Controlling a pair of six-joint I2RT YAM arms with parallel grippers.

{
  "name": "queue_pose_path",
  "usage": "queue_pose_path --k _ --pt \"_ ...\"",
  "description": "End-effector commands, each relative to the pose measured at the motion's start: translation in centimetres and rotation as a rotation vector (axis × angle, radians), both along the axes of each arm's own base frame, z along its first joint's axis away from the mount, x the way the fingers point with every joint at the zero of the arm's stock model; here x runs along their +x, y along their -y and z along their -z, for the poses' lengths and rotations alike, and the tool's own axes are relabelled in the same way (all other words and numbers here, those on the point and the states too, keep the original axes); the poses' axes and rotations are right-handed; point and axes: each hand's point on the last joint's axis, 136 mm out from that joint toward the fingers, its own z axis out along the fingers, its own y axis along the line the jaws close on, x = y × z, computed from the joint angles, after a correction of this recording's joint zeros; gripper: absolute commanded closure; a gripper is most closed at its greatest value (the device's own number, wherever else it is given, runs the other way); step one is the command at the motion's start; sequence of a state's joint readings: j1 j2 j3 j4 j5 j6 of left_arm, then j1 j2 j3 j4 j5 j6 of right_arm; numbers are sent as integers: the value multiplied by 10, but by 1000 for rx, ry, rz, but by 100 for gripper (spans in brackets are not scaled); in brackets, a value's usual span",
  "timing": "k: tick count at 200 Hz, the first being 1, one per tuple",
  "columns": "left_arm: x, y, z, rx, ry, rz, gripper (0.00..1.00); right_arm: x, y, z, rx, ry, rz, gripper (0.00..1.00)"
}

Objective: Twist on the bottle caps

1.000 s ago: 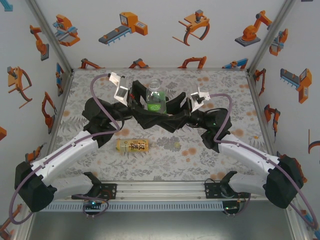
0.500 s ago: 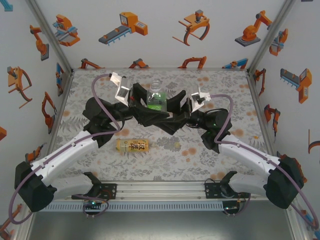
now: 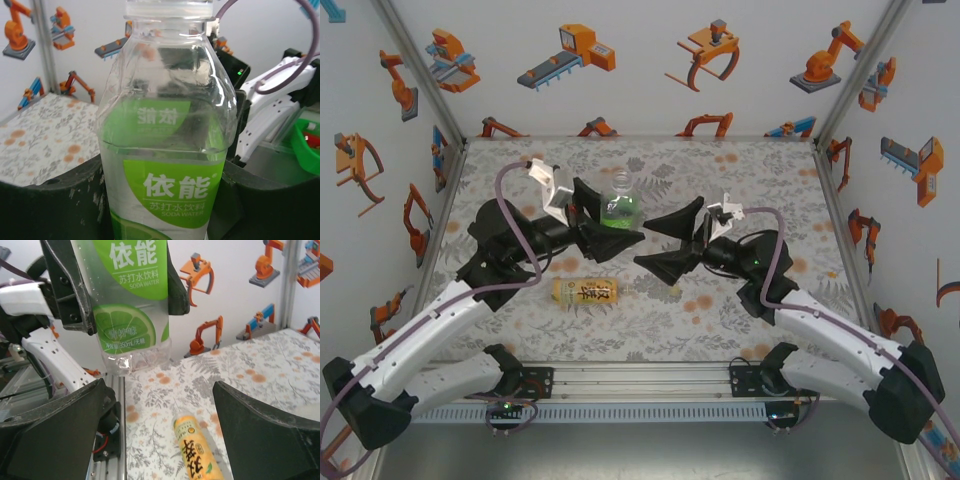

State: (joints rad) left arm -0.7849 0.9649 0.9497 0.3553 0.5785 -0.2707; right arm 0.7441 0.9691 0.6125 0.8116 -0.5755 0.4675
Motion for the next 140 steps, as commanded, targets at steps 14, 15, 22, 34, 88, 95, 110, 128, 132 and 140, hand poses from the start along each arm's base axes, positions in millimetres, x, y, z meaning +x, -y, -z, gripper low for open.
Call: queue_pose_path --k 14,15,22,34,88,95,110,128,132,140 --pt "8 -8 10 67 16 -94 61 8 1 24 -114 -40 66 21" --pt "8 -8 10 68 16 -97 61 8 1 25 -118 -41 67 21" --pt "9 -9 11 73 17 -109 61 9 0 30 -152 -50 71 21" --pt "11 -12 12 79 22 -128 62 10 -1 37 -202 -59 75 21" --pt "18 -15 17 97 15 -177 63 19 4 63 -322 -165 131 23" --pt "20 -15 18 99 9 -182 64 21 5 66 -333 -188 146 24" --pt "21 -14 20 96 -5 -183 65 28 12 76 -371 -255 203 25" --pt "24 -14 20 81 -18 -189 67 36 22 94 -433 -336 278 25" --pt "24 -14 21 81 -21 -190 68 38 25 98 -446 -359 299 25" --pt "25 -14 24 83 -27 -197 71 43 30 106 -473 -402 340 26"
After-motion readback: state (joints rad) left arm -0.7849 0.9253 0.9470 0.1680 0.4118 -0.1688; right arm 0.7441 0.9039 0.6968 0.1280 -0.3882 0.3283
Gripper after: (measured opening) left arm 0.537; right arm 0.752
